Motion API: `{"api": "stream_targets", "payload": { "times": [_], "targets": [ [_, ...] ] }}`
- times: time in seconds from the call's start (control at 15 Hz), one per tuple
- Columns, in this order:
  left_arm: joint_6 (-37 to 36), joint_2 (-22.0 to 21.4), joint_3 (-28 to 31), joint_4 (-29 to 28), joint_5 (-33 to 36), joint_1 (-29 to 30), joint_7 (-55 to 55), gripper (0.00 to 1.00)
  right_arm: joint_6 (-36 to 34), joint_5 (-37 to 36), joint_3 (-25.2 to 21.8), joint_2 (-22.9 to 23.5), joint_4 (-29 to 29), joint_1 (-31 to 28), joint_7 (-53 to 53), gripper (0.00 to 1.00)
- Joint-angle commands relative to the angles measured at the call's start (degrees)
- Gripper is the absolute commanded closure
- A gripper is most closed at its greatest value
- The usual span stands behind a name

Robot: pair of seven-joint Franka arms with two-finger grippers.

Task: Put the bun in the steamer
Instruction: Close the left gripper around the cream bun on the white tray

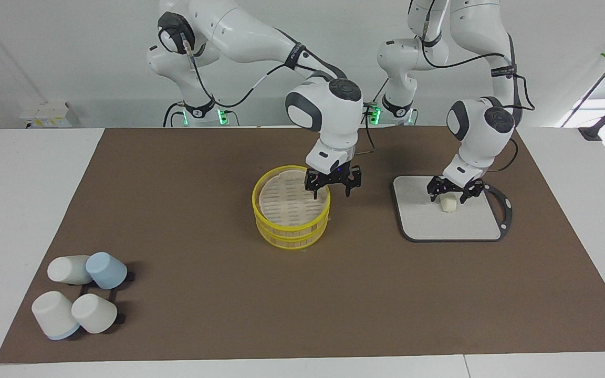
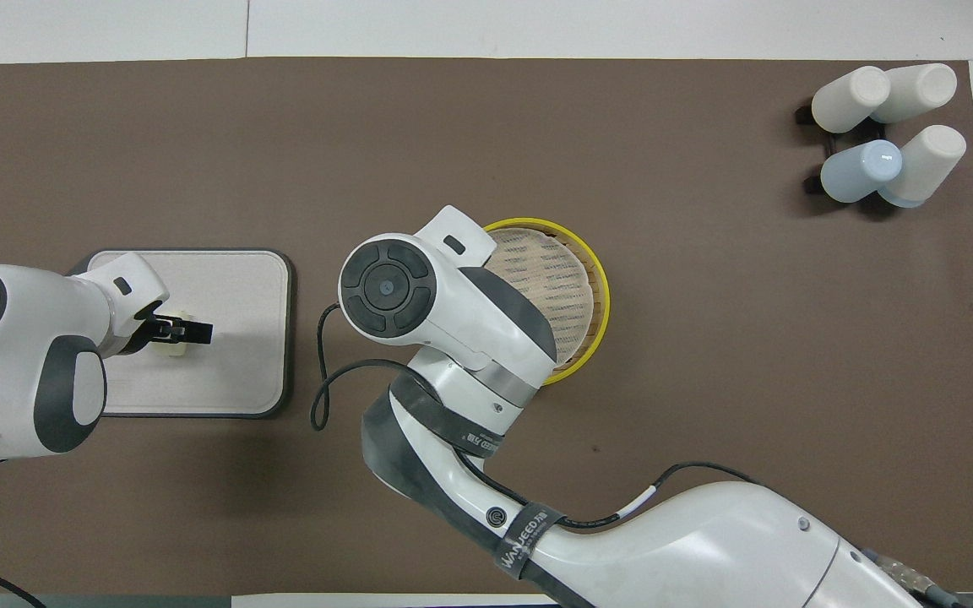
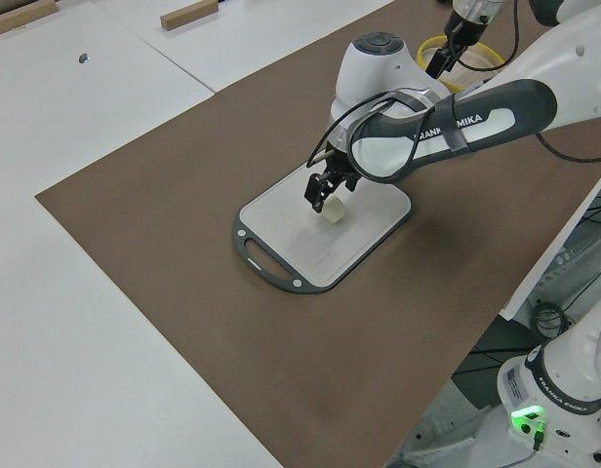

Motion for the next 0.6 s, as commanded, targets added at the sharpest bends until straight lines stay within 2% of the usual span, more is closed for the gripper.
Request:
{"api": "stream_targets", "payload": {
  "times": [0.0,0.07,0.2,0.27,0.4,0.47,0.53],
  "targets": [
    [2.6,0.5,-0.1,-0.6,1.0,0.7,1.3,0.00,3.5,-0.7,0.4,-0.8,-3.0,-1.2,0.8,0.16],
    [3.0,1.0,-0.1,-0.5,1.0,0.6,1.2,0.08,3.6,-0.7,0.3,-0.8,-3.1,-1.4,0.8,0.24],
    [2.8,1.1,-0.1,-0.6,1.0,0.6,1.3,0.37,3.7,-0.7,0.3,-0.9,-3.7,-1.4,0.8,0.41],
    [2.7,1.1,-0.1,-0.7,1.0,0.5,1.4,0.44,4.1,-0.8,0.4,-1.3,-4.5,-1.5,0.8,0.46],
    [2.4,1.0,-0.1,-0.9,1.0,0.3,1.4,0.58,5.4,-0.7,0.4,-1.7,-6.1,-1.5,0.8,0.52],
    [2.2,1.0,-0.1,-0.9,1.0,0.2,1.3,0.60,5.4,-0.7,0.4,-1.7,-6.3,-1.5,0.8,0.61],
    [2.0,1.0,-0.1,-0.9,1.0,0.2,1.3,0.63,5.4,-0.7,0.4,-1.7,-6.2,-1.6,0.8,0.74]
  ]
}}
